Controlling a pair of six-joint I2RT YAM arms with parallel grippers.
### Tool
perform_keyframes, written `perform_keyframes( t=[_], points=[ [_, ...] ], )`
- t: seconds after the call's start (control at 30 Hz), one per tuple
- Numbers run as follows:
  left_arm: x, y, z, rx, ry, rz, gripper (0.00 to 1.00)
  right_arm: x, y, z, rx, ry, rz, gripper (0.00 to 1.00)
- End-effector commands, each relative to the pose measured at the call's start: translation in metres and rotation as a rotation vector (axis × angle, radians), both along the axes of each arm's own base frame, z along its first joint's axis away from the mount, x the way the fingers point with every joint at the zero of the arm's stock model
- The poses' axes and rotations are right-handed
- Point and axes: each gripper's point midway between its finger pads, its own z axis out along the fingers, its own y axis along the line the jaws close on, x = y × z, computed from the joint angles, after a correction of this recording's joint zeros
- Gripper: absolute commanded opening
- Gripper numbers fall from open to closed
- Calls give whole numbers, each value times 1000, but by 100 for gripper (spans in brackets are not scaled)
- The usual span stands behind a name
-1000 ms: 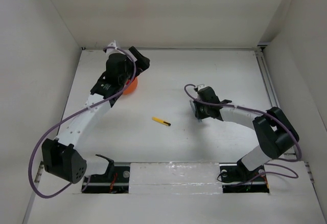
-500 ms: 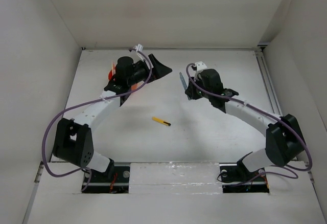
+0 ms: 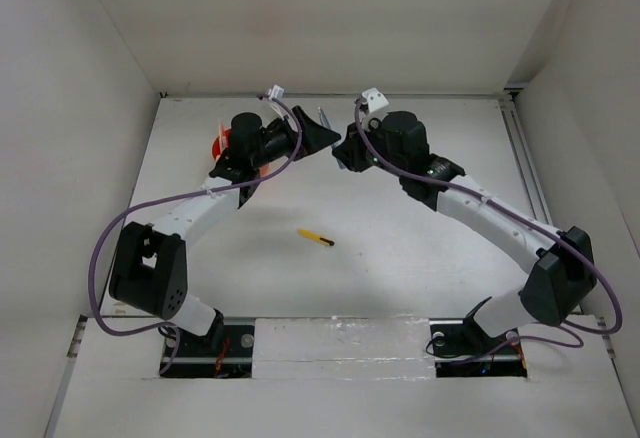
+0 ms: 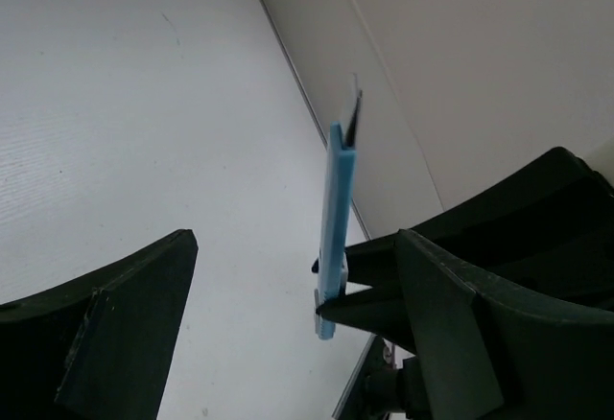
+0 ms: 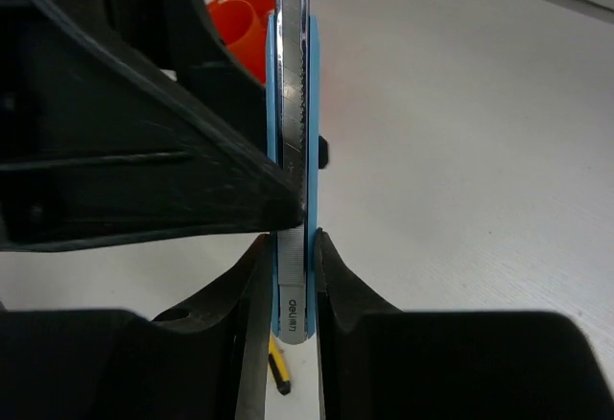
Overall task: Sort the stationery into containers
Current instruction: Pass the stationery from the right arm to the left
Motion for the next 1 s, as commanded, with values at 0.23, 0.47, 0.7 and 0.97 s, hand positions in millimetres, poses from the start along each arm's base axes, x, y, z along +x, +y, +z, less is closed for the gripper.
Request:
perform_keyframes(
  t=[0.23,0.47,0.7,0.97],
  points=[
    [11,12,28,-15,-126,99,8,-14,47,36,66,-76,116,0],
    [40,47,38,166,-262,319,0,-5,34,13,12,-63,62,81],
    [108,121,37,552,-392,736,0,4,-9,-30,-52,-12,23,82],
    [144,189,35,673,-384,969,0,-11,-31,-67,-125,18,45,82]
  ],
)
